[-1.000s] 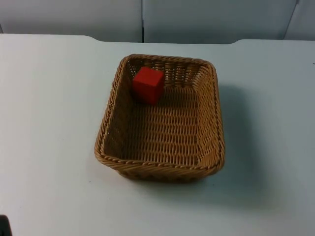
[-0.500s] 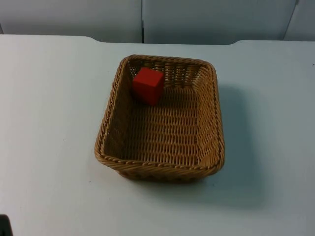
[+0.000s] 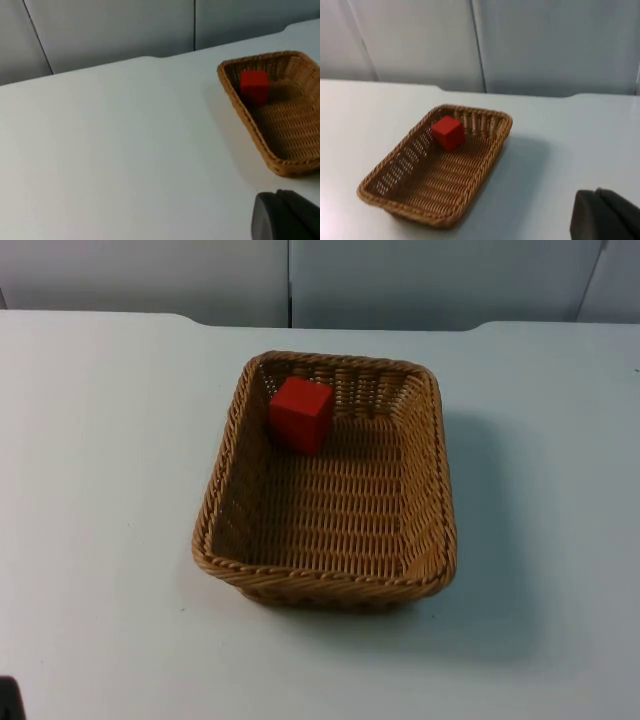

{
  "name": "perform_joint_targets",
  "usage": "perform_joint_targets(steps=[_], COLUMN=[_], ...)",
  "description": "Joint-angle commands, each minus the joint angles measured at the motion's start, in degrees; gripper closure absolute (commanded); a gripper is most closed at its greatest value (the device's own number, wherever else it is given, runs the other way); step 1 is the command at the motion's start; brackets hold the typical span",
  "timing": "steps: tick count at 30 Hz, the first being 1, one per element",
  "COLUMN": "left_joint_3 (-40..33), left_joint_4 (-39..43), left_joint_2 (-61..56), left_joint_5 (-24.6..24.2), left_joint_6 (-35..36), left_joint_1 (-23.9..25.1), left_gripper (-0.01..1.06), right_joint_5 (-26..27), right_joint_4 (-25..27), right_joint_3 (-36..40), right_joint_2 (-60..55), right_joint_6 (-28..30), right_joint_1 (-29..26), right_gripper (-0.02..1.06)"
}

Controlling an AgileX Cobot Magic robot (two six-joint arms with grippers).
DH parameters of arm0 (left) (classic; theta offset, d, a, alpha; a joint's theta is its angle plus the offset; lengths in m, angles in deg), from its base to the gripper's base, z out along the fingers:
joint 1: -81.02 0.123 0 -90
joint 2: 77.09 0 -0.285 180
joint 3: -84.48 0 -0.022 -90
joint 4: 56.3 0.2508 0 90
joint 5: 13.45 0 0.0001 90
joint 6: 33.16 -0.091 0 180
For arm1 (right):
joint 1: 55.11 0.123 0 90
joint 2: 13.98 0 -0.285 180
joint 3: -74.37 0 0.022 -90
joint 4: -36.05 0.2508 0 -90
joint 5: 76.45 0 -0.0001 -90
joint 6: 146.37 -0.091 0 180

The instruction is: Pick up the basket with the left hand and place the cube into the basket with the right hand.

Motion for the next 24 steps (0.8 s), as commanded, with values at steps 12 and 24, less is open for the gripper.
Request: perform_joint_targets(steps=[12,24], left_joint_3=[-6.76,-7.09], left_joint_4=[1.5,1.62], left_joint_2=[-2.36,-2.36], left_joint_5=[1.78,1.7], left_joint_6=[0.7,0.94], left_joint_1=[-0.02,-0.65], left_gripper=[1.05,1.05], right_joint_5=[-12.13,-9.74], right_joint_4=[-4.28,-4.67], right_joint_3=[-0.11,1.3], right_joint_2=[0.19,0.19], right_joint_6=[2.45,1.34], right_joint_1=[-0.41,-0.41], right_gripper=[1.05,1.05])
